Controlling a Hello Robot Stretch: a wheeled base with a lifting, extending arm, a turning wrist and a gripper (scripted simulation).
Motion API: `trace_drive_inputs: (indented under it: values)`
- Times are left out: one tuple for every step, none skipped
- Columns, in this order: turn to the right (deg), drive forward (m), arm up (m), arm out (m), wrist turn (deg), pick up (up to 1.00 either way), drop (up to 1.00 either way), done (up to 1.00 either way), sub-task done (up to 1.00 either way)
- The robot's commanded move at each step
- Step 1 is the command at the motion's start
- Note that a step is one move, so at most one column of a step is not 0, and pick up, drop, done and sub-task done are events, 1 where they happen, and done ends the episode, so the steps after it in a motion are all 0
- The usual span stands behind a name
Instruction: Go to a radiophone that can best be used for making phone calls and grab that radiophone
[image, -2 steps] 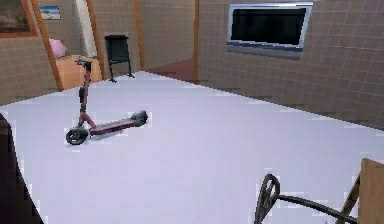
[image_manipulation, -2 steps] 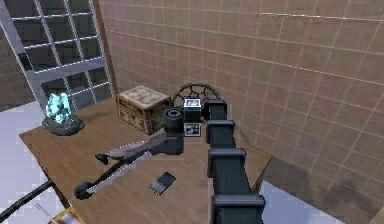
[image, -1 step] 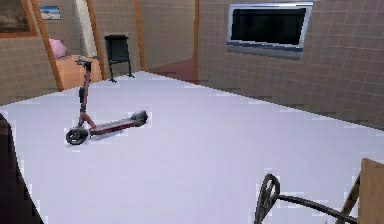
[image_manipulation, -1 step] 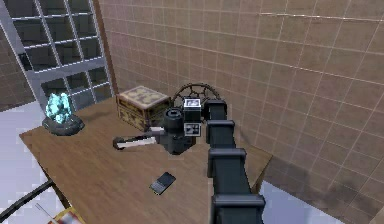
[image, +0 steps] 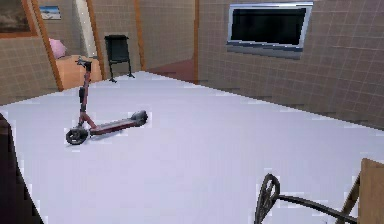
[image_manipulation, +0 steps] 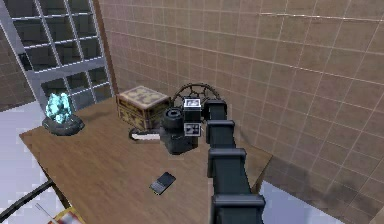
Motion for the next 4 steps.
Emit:
trace_drive_inputs:
  values:
    - [0.0, 0.0, -0.3, 0.0, 0.0, 0.0, 0.0, 0.0, 0.0]
    - [0.0, 0.0, 0.0, 0.0, 0.0, 1.0, 0.0, 0.0, 0.0]
    - [0.0, 0.0, 0.1, 0.0, 0.0, 0.0, 0.0, 0.0, 0.0]
    - [0.0, 0.0, 0.0, 0.0, 0.0, 0.0, 0.0, 1.0, 0.0]
